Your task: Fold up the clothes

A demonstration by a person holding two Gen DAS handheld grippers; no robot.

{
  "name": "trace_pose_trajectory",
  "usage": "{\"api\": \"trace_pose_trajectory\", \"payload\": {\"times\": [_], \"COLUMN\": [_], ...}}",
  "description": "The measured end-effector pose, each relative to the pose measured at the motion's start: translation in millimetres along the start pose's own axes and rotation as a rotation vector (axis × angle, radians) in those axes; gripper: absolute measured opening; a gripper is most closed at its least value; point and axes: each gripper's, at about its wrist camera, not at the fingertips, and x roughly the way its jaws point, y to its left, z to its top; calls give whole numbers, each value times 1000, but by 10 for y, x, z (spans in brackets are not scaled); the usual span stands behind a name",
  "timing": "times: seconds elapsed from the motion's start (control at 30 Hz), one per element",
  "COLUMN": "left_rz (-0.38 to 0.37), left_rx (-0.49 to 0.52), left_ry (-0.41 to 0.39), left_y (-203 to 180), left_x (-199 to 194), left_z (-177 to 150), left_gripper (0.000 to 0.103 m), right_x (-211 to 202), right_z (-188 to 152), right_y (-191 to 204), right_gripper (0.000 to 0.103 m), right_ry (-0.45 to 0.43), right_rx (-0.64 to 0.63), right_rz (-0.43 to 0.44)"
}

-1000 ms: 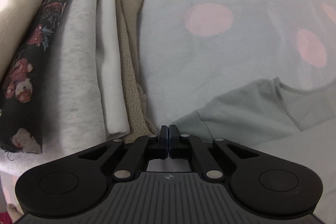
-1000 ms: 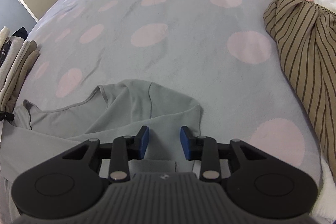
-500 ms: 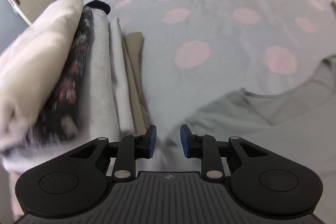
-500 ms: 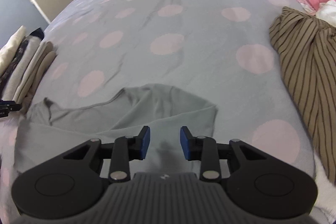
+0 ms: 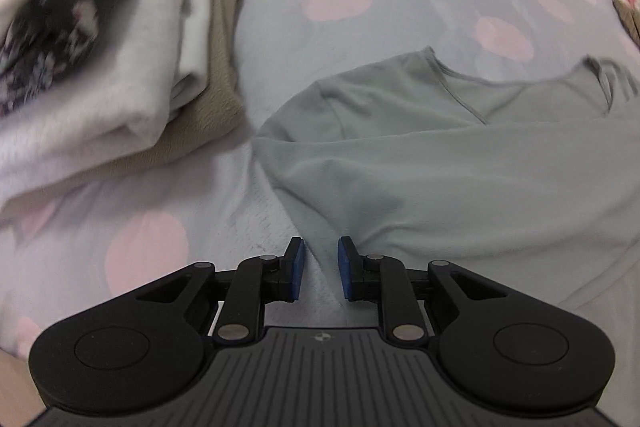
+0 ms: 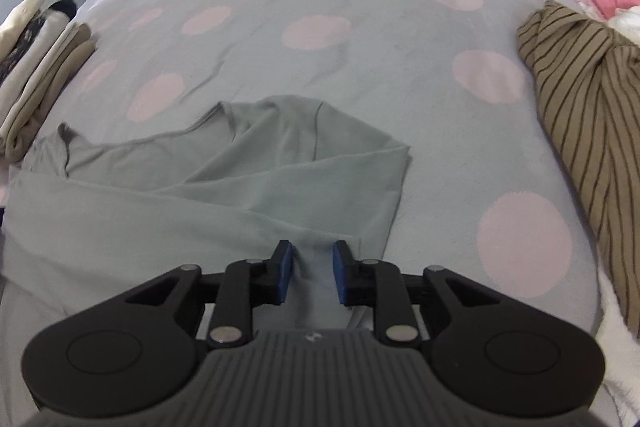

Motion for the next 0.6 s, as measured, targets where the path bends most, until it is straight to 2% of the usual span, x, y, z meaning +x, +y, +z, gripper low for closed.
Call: {"api": "trace_pose_trajectory", "payload": {"times": [0.07,0.23,0.3,0.33,0.43,0.53,0.6], "left_rz": [26,72,55,48,32,-8,-38], "left_rx": [-13,-15,-27,-33,-45,-69,-91], "left_ry": [4,12,12,11,10,10,16], "left_y": [19,7,8,1,-41,-89,-115], "left_x": [-37,-167,-244,-290,-453,-569,-651], "left_z": [-2,-127,-218,-269,-447,-616,-771], "left_gripper": [20,20,25,29,33,48,49], "right_x": [-75,-292,-387,-429,-547,-660,-734], "right_z": [49,28,-44,-97,-330,-615,-812], "right_y": [-22,-87,-74,-63,5,60,65], "right_gripper": [25,26,27,28,36,38,41], "right_ry": [-31,-52,-53,-47,-13,25,48], "right_rx": [1,16,0,-3,-14,-29,-35], "right_rz": [-47,-34,-15,2,46,73,77]}}
